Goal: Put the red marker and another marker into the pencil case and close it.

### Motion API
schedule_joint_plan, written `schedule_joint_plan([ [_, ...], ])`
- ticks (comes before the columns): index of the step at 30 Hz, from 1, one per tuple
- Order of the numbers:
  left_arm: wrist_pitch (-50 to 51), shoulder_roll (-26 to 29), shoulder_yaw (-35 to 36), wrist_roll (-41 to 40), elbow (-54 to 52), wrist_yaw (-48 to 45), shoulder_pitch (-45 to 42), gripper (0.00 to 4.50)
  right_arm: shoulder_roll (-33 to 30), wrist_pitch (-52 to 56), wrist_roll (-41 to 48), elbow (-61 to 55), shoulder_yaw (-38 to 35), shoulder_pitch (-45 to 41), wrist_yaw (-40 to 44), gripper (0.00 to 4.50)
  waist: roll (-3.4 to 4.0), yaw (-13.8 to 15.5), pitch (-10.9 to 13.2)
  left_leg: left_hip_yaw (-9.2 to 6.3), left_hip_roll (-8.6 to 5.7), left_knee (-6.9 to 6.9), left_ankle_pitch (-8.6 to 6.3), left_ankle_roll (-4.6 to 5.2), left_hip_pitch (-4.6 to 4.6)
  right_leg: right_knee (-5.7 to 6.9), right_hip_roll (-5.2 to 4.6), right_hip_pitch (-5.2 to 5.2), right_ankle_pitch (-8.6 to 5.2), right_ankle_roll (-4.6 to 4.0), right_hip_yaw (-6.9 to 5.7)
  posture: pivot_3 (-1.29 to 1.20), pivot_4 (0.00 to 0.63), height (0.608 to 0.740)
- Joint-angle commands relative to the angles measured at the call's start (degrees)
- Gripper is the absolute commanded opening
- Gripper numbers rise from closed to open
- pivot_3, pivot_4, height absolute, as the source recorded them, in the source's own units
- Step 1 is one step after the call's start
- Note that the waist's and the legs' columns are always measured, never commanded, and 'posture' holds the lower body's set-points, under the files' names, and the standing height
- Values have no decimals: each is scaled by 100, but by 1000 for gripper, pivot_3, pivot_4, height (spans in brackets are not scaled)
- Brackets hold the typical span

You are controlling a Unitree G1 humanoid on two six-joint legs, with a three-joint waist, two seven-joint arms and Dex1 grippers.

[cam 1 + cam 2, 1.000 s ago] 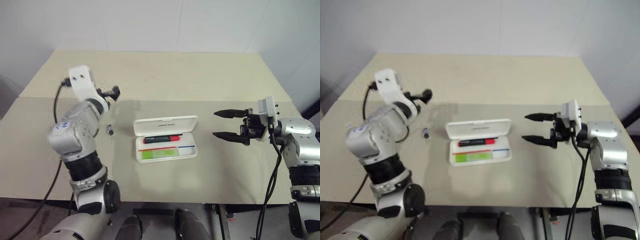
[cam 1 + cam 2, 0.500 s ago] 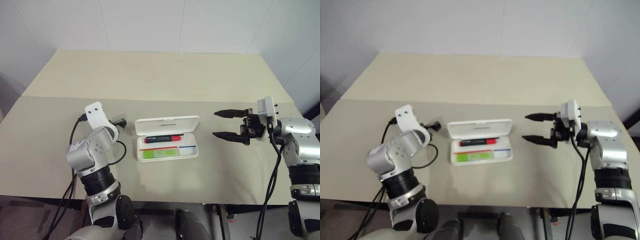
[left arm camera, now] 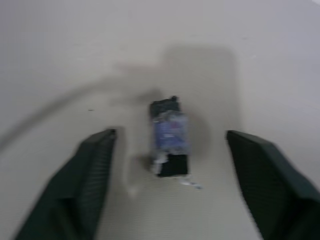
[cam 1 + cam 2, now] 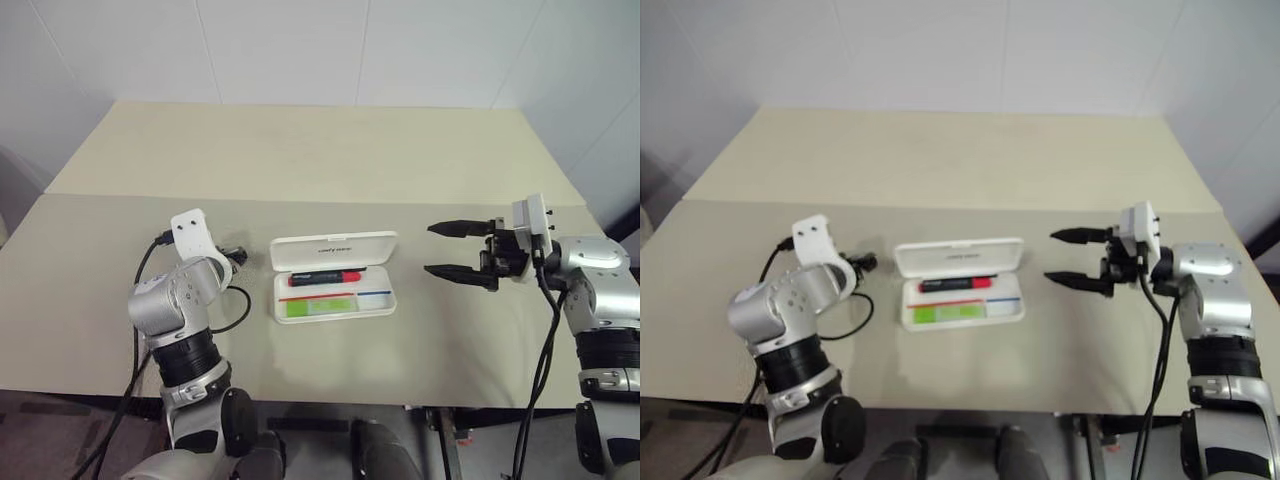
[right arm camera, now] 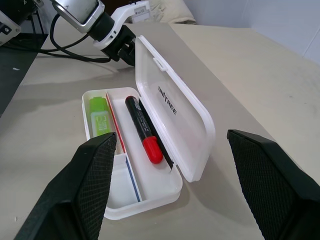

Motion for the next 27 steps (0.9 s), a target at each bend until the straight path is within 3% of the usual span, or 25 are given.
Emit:
schedule_joint_plan([
  [1, 62, 284, -229, 115, 494, -85, 64, 2299, -21, -45, 53, -125, -91, -22, -24, 4500, 0, -6, 0, 1, 0, 0, 3, 0, 8, 0, 0, 8, 1, -1, 0, 0, 150, 740],
  [4, 14, 435, -414, 137, 699, -108, 29, 1349, -29, -49, 53, -142, -100, 2, -46, 4500, -1, -63, -1, 0, 3, -5, 2, -1, 78, -28, 3, 85, -9, -22, -3, 0, 150, 740],
  [7, -142, 519, -474, 117, 816, -141, -68, 385, -18, -52, 42, -159, -93, -1, -89, 4500, 1, -134, -1, 3, 2, -5, 10, 14, 75, -95, 0, 115, -13, -60, -2, 0, 150, 740],
  [15, -1649, 1450, -842, 9, 1160, -794, -540, 356, -21, -99, 34, -74, -88, -72, -92, 4500, -12, -155, 6, 2, 4, -14, 21, 26, 64, -146, 2, 125, 33, -62, -1, 0, 150, 740],
  [18, -2224, 2048, -1078, -10, 1362, -1230, -881, 356, -6, -131, 18, -14, -79, -126, -94, 4500, -13, -130, 7, 3, 7, -29, 21, 23, 33, -138, 1, 83, 79, 25, -2, 0, 150, 740],
  [21, -2843, 2596, -1354, -154, 1573, -1928, -1465, 356, 17, -150, 5, 9, -78, -149, -102, 4500, -13, -113, 7, 2, 7, -55, 15, 16, 24, -126, 0, 60, 75, 24, -2, 0, 150, 740],
  [27, -3322, 2974, -1986, -591, 1839, -3384, -2441, 356, 95, -193, -36, 68, -58, -209, -123, 4500, -11, -42, 7, 3, 6, -79, 8, 13, 2, -151, -5, 44, 60, 28, -3, 0, 150, 740],
])
